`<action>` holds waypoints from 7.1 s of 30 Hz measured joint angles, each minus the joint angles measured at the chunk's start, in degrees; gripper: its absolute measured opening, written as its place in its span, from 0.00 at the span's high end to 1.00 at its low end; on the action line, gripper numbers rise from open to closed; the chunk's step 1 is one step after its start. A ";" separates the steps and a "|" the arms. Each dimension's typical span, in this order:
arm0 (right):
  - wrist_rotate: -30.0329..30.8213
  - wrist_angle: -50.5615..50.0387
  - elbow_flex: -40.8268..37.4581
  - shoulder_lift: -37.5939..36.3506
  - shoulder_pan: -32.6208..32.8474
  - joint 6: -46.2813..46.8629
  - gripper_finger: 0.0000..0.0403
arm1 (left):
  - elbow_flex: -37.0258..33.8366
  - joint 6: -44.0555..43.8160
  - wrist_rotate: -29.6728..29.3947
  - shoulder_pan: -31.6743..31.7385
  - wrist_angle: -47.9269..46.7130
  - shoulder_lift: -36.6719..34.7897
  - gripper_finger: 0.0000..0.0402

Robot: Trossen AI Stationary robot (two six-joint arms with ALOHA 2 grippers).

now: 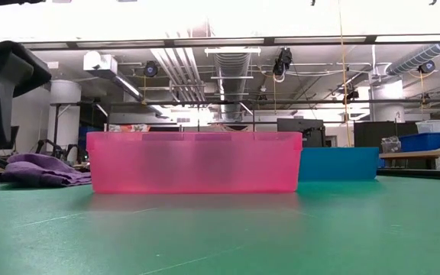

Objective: Sort spices by type
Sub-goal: Put the brown seasoning bottle into the blue bin

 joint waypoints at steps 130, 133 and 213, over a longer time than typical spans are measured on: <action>-1.75 -0.04 2.72 14.33 1.24 -7.58 0.55 | 29.58 34.80 -1.24 27.65 -6.09 -9.73 0.50; 4.04 -1.78 1.49 12.56 3.98 -5.99 0.55 | 29.19 34.82 -3.75 27.63 -5.93 -11.96 0.50; 19.23 18.32 6.51 10.57 6.16 -14.01 0.31 | 28.59 44.83 -17.77 29.51 2.43 -5.28 0.57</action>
